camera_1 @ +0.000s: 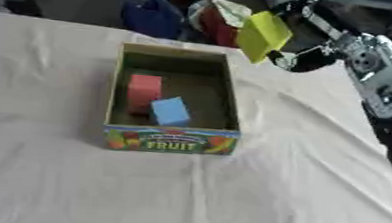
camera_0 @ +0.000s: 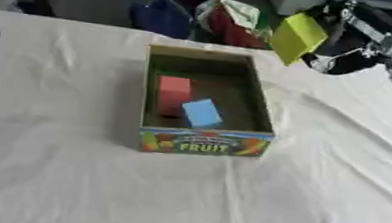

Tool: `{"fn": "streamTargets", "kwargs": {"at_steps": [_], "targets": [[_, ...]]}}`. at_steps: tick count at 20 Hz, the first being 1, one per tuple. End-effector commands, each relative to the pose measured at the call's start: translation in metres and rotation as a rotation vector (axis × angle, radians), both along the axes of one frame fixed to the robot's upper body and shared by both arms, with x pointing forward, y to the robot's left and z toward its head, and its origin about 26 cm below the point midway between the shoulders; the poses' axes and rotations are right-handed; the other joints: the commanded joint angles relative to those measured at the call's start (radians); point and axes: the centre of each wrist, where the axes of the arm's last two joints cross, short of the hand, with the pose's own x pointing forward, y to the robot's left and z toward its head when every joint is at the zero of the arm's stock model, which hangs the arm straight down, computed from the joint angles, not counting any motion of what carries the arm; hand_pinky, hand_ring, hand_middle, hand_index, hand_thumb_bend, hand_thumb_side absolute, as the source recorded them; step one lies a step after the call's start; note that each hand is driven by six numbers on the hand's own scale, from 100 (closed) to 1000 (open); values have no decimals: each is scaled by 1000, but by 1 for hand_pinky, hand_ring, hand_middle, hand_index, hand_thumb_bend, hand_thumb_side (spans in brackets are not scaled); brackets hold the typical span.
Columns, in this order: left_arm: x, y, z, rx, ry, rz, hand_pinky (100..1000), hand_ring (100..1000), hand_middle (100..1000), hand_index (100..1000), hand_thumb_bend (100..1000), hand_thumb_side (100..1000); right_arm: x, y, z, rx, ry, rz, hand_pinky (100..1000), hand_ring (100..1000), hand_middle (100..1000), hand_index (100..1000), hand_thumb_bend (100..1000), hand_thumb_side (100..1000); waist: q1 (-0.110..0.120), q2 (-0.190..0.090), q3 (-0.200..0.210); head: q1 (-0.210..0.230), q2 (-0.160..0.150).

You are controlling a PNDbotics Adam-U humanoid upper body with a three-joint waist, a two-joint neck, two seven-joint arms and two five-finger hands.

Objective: Pick up objects on the table and place them in the box.

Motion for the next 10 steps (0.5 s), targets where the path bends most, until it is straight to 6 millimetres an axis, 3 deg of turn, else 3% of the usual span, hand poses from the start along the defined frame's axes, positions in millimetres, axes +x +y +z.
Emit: {"fn": "streamTargets", "kwargs": {"at_steps": [1,6,10], "targets": [[-3,-1,9,17,-25,-17,675,612,633,822,245,878,8,13,5,-49,12,18,747,831,625,654,218,100,5,-22,6,-8,-4],[-3,-5,10,4,-29,-33,673,611,633,822,245,878,27,30,-21,-78,98,19,746,833,633,662,218,100,13,-22,20,-16,-8],[-4,-6,9,-2,-28,-38,672,611,633,822,244,878,37,32,-42,-94,155,0,750,840,663,694,228,100,17,-21,25,-21,-10]]}}
